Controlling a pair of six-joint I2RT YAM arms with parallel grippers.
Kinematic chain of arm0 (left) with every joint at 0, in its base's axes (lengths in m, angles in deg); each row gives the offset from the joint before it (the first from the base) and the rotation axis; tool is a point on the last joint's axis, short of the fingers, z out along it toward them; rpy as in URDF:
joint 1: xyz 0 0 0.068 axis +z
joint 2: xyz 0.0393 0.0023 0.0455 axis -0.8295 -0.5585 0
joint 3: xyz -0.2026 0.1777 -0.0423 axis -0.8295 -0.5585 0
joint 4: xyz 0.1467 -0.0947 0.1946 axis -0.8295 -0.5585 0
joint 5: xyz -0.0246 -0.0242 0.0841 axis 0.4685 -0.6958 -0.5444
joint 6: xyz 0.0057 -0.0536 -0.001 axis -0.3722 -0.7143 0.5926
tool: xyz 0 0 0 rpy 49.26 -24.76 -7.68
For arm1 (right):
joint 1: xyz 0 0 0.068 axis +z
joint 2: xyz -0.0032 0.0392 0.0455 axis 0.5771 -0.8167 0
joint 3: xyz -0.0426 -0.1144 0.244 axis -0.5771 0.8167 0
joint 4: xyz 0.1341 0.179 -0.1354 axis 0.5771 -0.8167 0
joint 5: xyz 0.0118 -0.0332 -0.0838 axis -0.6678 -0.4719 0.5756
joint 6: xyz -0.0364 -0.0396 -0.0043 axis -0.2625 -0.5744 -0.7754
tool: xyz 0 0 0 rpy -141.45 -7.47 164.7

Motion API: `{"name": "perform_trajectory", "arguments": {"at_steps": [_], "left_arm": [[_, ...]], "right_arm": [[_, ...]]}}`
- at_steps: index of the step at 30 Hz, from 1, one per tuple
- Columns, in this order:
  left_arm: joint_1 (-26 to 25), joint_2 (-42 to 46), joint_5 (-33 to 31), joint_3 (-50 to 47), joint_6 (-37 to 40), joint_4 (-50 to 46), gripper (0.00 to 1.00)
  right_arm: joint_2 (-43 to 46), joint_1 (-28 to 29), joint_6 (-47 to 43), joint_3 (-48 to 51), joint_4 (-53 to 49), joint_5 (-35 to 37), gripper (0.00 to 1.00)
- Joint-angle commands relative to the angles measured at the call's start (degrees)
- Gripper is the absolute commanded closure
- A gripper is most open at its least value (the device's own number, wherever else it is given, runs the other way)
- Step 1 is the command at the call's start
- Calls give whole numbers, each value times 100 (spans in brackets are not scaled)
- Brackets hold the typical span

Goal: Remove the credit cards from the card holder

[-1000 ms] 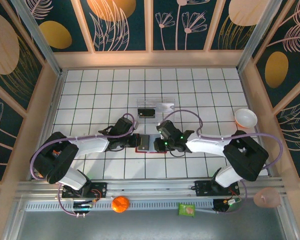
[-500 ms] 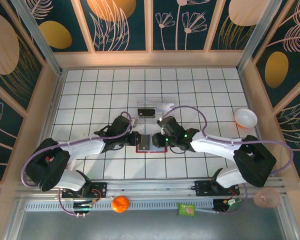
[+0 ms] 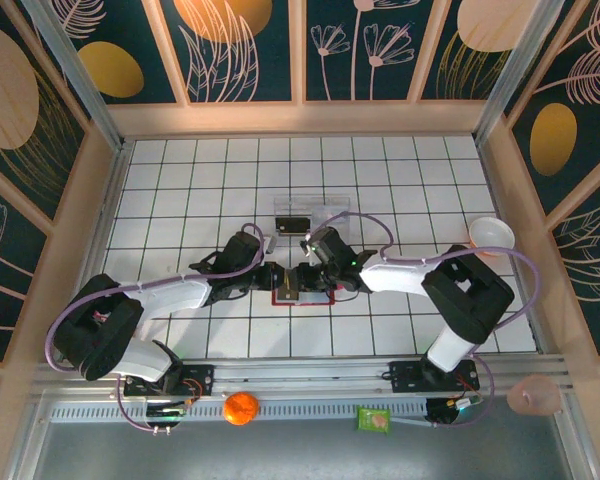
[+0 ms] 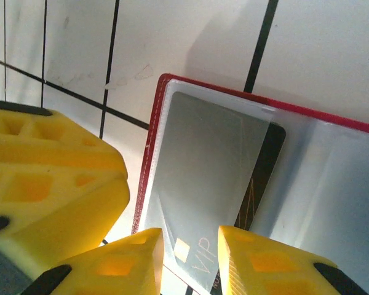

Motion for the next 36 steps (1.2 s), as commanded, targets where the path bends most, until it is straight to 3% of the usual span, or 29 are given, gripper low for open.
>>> {"name": "perform_trajectory", "arguments": {"at_steps": [1,19,27,36], "left_arm": [[-7,-151,102,-76,-31,250,84],[-7,-298,-72,-192,-159,194,88],[-7,-62,-252,-240,-139,20,89],[-7,-68,149,-118,-77,209,89]], "right_arm": [[-46,-48,266,36,318,-5,71],[-355,-35,289,45,38,429,73],[-122,302,175,-223,-725,1559,73],[459,497,-155,-226,-570,1899,68]]}}
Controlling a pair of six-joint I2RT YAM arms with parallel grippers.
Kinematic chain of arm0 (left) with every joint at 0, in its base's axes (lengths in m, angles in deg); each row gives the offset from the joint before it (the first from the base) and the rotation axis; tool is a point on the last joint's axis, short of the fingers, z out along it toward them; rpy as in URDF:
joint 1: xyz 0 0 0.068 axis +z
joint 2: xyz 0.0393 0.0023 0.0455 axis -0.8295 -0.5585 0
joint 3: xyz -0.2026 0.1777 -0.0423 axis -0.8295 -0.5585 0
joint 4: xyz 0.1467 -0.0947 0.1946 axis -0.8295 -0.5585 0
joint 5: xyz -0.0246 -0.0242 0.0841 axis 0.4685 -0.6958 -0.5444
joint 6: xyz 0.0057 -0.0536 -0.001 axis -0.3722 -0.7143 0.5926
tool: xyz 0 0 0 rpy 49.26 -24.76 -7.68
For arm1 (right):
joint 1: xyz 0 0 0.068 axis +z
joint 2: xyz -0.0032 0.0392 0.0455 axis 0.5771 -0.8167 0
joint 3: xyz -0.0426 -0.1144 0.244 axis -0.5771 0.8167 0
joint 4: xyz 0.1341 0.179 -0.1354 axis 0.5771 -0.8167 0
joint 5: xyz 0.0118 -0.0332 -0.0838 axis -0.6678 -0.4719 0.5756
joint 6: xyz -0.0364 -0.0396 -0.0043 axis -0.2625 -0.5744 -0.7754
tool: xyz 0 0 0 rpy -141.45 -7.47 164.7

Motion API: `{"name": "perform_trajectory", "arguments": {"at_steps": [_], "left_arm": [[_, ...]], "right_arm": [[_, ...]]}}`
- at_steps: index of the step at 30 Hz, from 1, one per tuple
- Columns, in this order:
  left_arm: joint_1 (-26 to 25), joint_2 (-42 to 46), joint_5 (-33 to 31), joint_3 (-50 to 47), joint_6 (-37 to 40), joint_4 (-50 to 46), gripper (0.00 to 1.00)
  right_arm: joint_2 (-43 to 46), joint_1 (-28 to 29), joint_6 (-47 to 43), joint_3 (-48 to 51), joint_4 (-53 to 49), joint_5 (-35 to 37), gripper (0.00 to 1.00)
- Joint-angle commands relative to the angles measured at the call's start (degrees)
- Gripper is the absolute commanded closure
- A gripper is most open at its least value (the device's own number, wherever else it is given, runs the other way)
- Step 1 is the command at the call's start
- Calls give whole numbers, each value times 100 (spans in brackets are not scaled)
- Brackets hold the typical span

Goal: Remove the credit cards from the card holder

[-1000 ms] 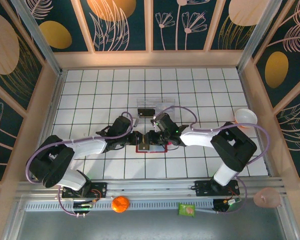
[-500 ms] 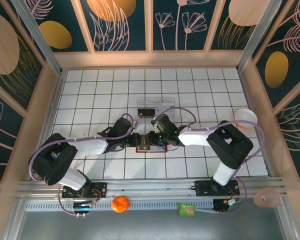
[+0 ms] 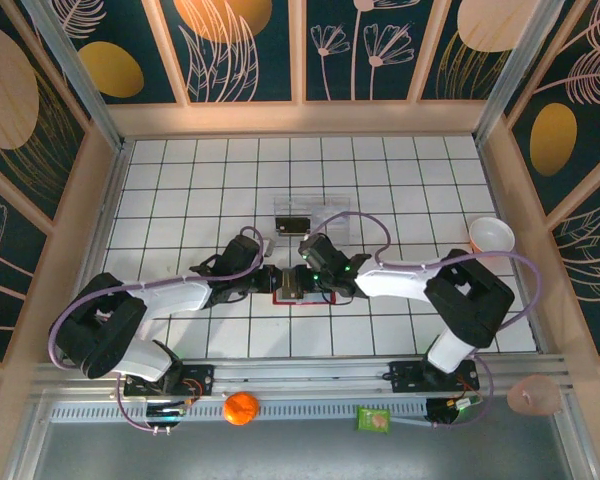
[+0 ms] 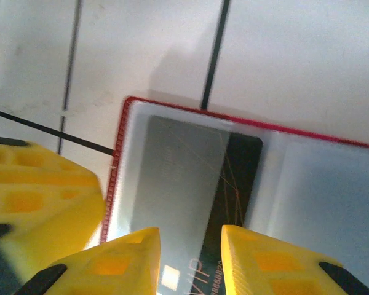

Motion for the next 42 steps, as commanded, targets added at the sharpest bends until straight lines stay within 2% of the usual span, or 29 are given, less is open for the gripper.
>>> {"name": "perform_trajectory", "arguments": {"at_steps": [1,6,14,28,36,40,42], "left_arm": [[-7,-82,208,97,6,102,89],[-20,-323,237,263,3,211,91],[-17,-708,-190,400,-4,-84,99],[-19,-639,-143,-41,-179,-337,100],[-49,-611,-36,-182,-255,-160,100],[-58,-640,-29,-189,-254,-131,100],[-58,-645,-11,-200,-263,-122,100]], "right_arm": [[312,-37,-230,-37,-111,252,70],[216,-340,-206,81,74,-543,74],[-29,-579,56,334,492,-1198,74],[-340,-748,291,419,466,-1346,74],[-612,-801,328,347,670,-1805,73],[-666,-845,374,397,862,-2008,75],[-653,-870,403,453,926,-2050,80]]}}
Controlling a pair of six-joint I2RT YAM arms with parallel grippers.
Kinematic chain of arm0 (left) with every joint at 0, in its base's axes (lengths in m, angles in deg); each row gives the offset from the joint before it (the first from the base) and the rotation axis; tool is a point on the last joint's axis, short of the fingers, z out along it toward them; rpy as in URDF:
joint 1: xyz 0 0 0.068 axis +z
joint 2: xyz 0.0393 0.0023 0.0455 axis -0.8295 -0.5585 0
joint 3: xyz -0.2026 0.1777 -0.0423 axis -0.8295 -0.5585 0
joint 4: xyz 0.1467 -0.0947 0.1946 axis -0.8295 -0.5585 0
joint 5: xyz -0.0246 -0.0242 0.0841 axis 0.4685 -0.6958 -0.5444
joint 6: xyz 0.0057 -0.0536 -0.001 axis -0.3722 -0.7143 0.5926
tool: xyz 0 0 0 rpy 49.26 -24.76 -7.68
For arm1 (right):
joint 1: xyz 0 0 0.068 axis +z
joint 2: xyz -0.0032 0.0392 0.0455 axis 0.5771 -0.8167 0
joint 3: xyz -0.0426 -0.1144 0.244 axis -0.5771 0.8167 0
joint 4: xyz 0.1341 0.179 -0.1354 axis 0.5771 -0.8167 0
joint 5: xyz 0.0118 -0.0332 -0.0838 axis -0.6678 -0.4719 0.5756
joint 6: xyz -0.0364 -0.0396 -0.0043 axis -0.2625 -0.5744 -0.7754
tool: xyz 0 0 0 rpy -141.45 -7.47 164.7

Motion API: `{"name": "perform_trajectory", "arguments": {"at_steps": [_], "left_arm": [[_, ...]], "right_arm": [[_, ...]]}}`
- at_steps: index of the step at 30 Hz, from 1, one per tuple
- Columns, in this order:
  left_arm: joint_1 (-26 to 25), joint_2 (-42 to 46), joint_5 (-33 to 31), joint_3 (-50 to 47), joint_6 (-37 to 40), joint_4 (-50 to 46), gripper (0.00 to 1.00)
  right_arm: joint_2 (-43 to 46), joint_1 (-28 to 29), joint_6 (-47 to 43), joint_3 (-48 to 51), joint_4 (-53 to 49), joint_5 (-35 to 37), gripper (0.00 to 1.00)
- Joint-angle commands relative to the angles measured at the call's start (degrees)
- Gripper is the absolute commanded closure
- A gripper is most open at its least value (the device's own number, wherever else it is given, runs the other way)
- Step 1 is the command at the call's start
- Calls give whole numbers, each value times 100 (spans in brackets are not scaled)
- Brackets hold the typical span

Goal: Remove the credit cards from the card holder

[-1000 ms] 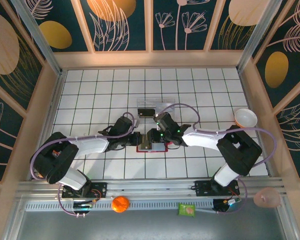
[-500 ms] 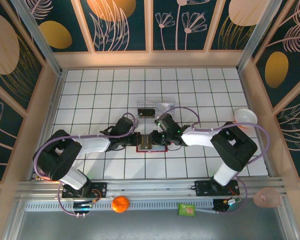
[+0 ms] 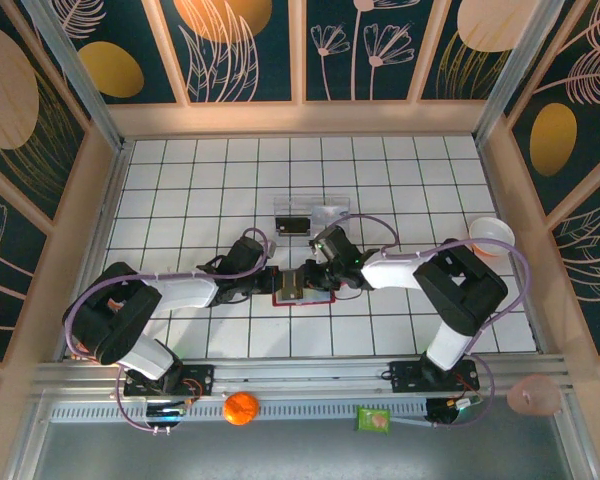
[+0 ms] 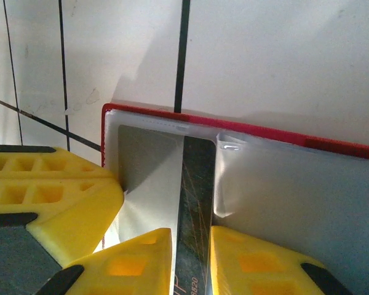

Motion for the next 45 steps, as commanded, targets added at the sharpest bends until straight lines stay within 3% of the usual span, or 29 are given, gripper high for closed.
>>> {"name": "perform_trajectory", "arguments": {"at_steps": [1,7,23,27,33,36,40,45], "left_arm": [[-44,-120,42,-204,-87,-431,100],[-48,-97,24,-169,-97,-439,100],[-46,167,37,14,-13,-491,100],[-40,625,66,53,131,-427,86],[-8,1070,679,-18,179,223,69],[138,1203,1164,-293,-83,1045,64],[490,1422,1974,-954,-821,3008,49],[653,1595,2172,-1073,-1011,3640,43]], "right_arm": [[-146,-39,76,136,161,-206,82],[-75,-120,117,272,185,-141,100],[1229,-375,62,690,-445,366,100],[1648,-505,-107,785,-625,468,100],[2304,-736,-529,965,-340,334,100],[2607,-863,-608,1096,135,1,100],[2899,-953,-537,1209,870,-510,100],[3015,-999,-204,1366,1919,-1090,100]]}}
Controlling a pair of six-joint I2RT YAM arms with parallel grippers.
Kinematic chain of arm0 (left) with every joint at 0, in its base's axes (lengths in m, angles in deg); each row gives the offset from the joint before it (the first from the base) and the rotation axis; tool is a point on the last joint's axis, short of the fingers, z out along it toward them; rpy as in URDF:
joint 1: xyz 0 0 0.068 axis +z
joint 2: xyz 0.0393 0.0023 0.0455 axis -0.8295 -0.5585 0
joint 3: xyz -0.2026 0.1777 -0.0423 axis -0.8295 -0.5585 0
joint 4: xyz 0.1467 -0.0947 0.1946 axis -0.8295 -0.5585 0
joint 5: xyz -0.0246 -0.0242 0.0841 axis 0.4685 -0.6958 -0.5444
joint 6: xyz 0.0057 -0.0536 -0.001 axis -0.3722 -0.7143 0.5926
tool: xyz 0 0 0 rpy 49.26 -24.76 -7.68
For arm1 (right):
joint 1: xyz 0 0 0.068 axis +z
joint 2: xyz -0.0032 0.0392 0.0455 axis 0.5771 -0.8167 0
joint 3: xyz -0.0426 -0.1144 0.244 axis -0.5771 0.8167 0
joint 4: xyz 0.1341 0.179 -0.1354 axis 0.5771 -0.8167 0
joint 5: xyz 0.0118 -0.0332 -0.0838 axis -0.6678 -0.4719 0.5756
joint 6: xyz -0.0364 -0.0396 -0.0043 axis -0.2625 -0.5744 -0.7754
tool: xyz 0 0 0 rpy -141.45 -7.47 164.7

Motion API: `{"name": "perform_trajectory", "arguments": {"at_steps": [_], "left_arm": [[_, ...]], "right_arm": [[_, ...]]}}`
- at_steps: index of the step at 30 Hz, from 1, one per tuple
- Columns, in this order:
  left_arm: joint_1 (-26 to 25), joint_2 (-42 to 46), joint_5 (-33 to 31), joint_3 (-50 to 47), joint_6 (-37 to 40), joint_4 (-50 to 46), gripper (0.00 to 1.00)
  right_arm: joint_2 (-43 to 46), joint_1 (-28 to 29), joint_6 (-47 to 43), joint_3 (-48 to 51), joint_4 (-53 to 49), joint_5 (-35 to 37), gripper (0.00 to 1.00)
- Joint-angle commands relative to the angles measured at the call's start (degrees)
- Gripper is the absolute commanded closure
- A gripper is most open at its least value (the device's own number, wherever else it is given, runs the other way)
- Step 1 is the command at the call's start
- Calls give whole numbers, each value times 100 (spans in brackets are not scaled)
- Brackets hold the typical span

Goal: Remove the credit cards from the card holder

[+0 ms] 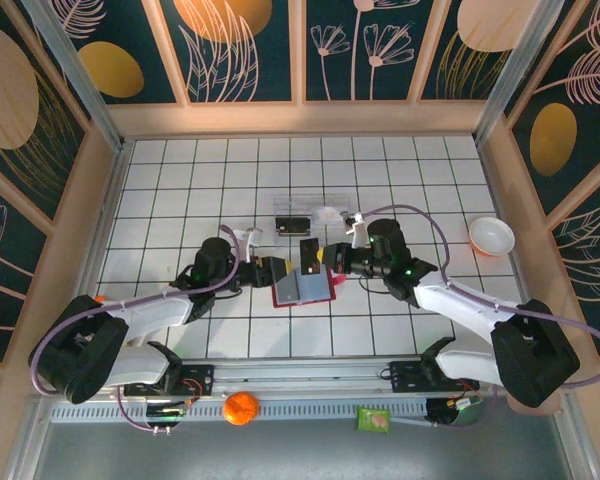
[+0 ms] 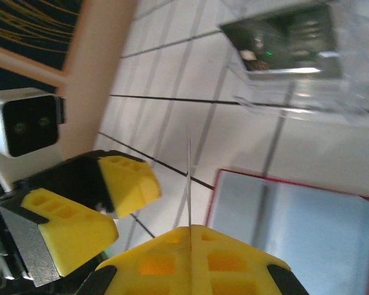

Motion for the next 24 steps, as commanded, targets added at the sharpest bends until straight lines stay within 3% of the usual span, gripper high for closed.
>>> {"name": "perform_trajectory", "arguments": {"at_steps": [1,4,7,18,24], "left_arm": [[168,138,536,-127,-446,1381,42],[343,66,773,-428,-965,2441,47],[337,7,901,-484,-1130,2859,54],[342,81,982,-352,-1068,2687,60],[339,166,1029,-374,-1128,2745,72]], "right_arm": [[134,-36,238,158,1155,-617,100],[121,-40,439,262,1735,-829,100],[72,-35,631,323,2187,-968,100],[-199,102,879,216,2845,-1057,100],[-419,160,905,115,2953,-996,100]]}}
